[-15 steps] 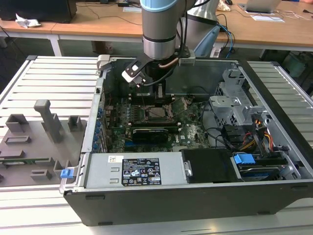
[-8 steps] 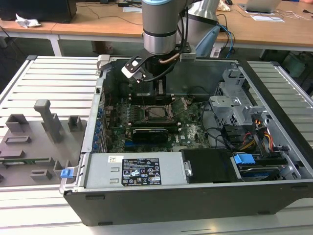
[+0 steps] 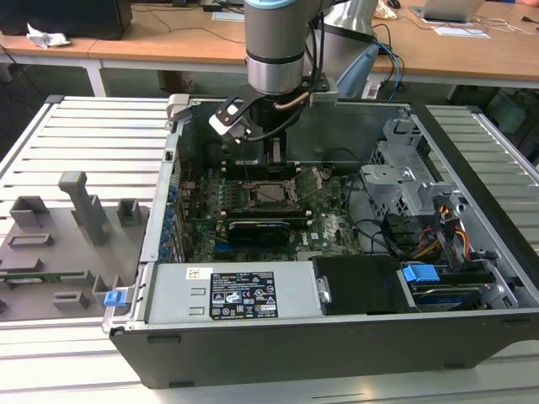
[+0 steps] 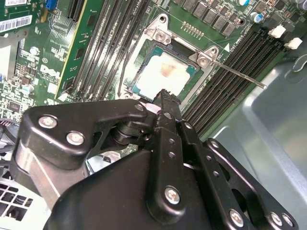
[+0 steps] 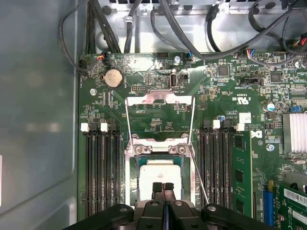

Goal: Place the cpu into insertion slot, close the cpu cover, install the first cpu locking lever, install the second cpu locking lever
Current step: 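Close the cpu cover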

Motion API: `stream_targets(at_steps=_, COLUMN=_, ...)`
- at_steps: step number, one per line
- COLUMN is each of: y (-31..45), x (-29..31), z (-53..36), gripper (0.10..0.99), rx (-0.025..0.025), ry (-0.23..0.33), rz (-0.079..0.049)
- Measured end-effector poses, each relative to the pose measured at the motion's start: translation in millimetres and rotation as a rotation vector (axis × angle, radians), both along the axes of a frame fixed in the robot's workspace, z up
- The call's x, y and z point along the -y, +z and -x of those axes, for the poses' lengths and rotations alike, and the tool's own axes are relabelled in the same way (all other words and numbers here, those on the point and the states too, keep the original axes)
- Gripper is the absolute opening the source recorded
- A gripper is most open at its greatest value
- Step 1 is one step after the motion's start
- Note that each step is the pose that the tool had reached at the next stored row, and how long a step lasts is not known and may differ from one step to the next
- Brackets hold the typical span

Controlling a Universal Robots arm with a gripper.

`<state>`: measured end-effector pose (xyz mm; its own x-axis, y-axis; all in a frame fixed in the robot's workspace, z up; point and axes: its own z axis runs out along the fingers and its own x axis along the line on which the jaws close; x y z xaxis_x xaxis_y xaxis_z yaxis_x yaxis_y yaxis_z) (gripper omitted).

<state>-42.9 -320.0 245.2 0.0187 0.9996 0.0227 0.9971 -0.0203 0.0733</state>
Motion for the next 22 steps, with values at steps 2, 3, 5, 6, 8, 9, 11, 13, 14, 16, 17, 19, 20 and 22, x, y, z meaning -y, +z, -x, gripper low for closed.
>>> stream_targets(at_steps=2, y=0.1, x=0.2, z=-0.4, gripper=0.106, rx=-0.0003, ry=0.0, rz=0.0)
stream_targets(at_steps=3, y=0.1, x=0.3, z=-1.4, gripper=0.106, rx=-0.0013, ry=0.0, rz=0.0)
stream_targets(at_steps=5, y=0.0, x=0.5, z=-1.6, gripper=0.106, rx=-0.0015, ry=0.0, rz=0.0)
stream_targets(at_steps=6, y=0.0, x=0.7, z=-1.6, gripper=0.106, rx=-0.0015, ry=0.0, rz=0.0)
stream_targets(at_steps=8, y=0.1, x=0.8, z=-1.6, gripper=0.106, rx=-0.0015, ry=0.0, rz=0.0)
stream_targets(at_steps=9, y=0.6, x=0.8, z=-1.5, gripper=0.106, rx=-0.0018, ry=0.0, rz=0.0)
stream_targets(at_steps=11, y=4.3, x=0.8, z=-1.6, gripper=0.106, rx=-0.0014, ry=0.0, rz=0.0)
stream_targets(at_steps=13, y=8.2, x=0.7, z=-1.6, gripper=0.106, rx=-0.0015, ry=0.0, rz=0.0)
stream_targets(at_steps=14, y=8.7, x=0.7, z=-2.0, gripper=0.106, rx=-0.0014, ry=0.0, rz=0.0)
stream_targets(at_steps=16, y=9.1, x=0.7, z=-2.0, gripper=0.106, rx=-0.0014, ry=0.0, rz=0.0)
stream_targets(at_steps=17, y=9.7, x=0.7, z=-2.0, gripper=0.106, rx=-0.0017, ry=0.0, rz=0.0)
stream_targets(at_steps=19, y=11.2, x=0.6, z=-2.1, gripper=0.106, rx=-0.0014, ry=0.0, rz=0.0)
stream_targets(at_steps=20, y=11.5, x=0.6, z=-2.1, gripper=0.106, rx=-0.0015, ry=0.0, rz=0.0)
stream_targets(at_steps=22, y=12.1, x=0.6, z=-2.3, gripper=0.106, rx=-0.0015, ry=0.0, rz=0.0)
